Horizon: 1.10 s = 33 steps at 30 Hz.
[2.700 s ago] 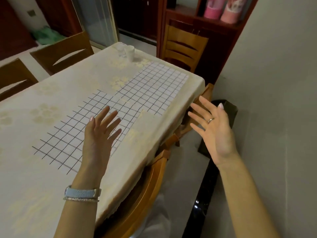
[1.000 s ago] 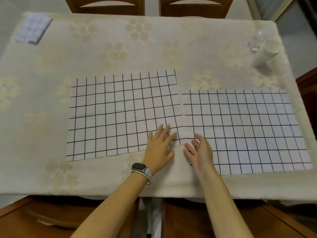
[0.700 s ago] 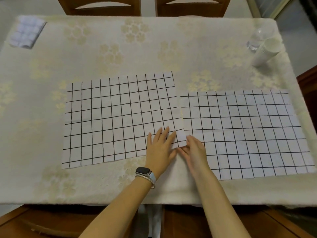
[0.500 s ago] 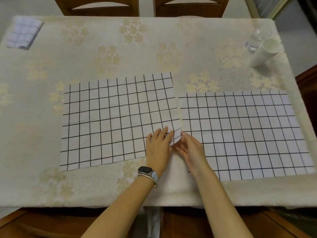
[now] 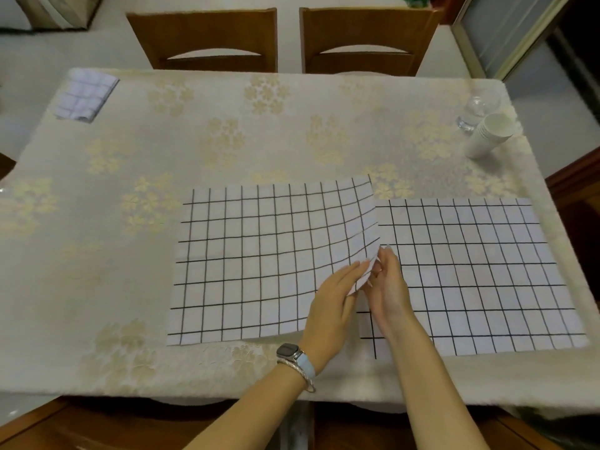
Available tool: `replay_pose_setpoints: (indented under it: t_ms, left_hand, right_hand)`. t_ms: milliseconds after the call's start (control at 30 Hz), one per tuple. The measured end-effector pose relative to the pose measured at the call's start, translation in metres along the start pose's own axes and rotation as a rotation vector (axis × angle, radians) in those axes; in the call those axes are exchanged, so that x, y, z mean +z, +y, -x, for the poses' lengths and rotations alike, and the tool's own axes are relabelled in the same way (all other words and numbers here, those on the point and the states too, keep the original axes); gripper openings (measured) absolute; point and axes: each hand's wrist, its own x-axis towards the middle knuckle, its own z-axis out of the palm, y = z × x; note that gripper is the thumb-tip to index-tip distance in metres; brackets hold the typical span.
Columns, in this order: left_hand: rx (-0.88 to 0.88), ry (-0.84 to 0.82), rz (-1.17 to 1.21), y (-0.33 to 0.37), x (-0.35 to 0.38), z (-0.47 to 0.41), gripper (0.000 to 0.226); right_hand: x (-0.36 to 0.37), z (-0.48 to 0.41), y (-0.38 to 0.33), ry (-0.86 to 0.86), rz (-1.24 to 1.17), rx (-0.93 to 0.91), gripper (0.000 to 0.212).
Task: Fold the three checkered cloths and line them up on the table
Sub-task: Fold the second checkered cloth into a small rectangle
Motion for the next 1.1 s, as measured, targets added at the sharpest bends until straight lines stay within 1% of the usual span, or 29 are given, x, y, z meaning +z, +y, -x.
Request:
replay_pose_setpoints:
  t_ms: [100, 200, 233, 300, 333, 433, 467, 600, 633, 767, 833, 867, 1000, 1100]
  left_hand:
    - [0.002, 0.017, 0.147, 0.020, -0.006, 0.011, 0.049]
    - [-0.027, 0.004, 0.279, 0.032, -0.019, 0.023, 0.045]
    - [-0.050, -0.001, 0.340, 0.036, -0.026, 0.026, 0.046]
    - [-0.101, 0.030, 0.458, 0.041, -0.041, 0.031, 0.057]
    - [-0.128, 0.066, 0.508, 0.041, -0.049, 0.032, 0.061]
    - [-0.271, 0.201, 0.606, 0.041, -0.073, 0.032, 0.052]
    - [-0.324, 0.241, 0.618, 0.036, -0.080, 0.031, 0.052]
    - [-0.482, 0.339, 0.573, 0.012, -0.107, 0.032, 0.060]
    - [-0.515, 0.349, 0.578, 0.008, -0.115, 0.033, 0.058]
    - [-0.536, 0.406, 0.585, -0.006, -0.143, 0.038, 0.029]
    - [-0.556, 0.468, 0.596, -0.016, -0.153, 0.043, 0.023]
    - [-0.573, 0.497, 0.582, -0.023, -0.157, 0.045, 0.024]
    - [-0.628, 0.554, 0.391, -0.056, -0.175, 0.053, 0.021]
    - [-0.680, 0.583, 0.246, -0.081, -0.187, 0.058, 0.028]
  right_hand:
    - [0.006, 0.007, -0.008, -0.099, 0.072, -0.061, 0.049]
    - [0.020, 0.015, -0.009, -0.172, 0.172, -0.047, 0.055]
    - [0.027, 0.019, -0.009, -0.199, 0.208, -0.041, 0.058]
    - [0.046, 0.028, -0.010, -0.265, 0.283, -0.058, 0.062]
    - [0.056, 0.032, -0.008, -0.289, 0.315, -0.057, 0.063]
    - [0.082, 0.042, 0.002, -0.344, 0.379, -0.072, 0.049]
    - [0.090, 0.045, 0.007, -0.361, 0.396, -0.086, 0.048]
    - [0.119, 0.056, 0.028, -0.455, 0.477, -0.073, 0.053]
    - [0.126, 0.058, 0.032, -0.477, 0.495, -0.064, 0.053]
    - [0.148, 0.061, 0.052, -0.535, 0.528, -0.055, 0.050]
    - [0.160, 0.060, 0.062, -0.561, 0.539, -0.052, 0.052]
    - [0.166, 0.059, 0.068, -0.576, 0.551, -0.048, 0.054]
    - [0.188, 0.054, 0.088, -0.617, 0.602, -0.018, 0.055]
    - [0.196, 0.047, 0.101, -0.615, 0.689, -0.048, 0.051]
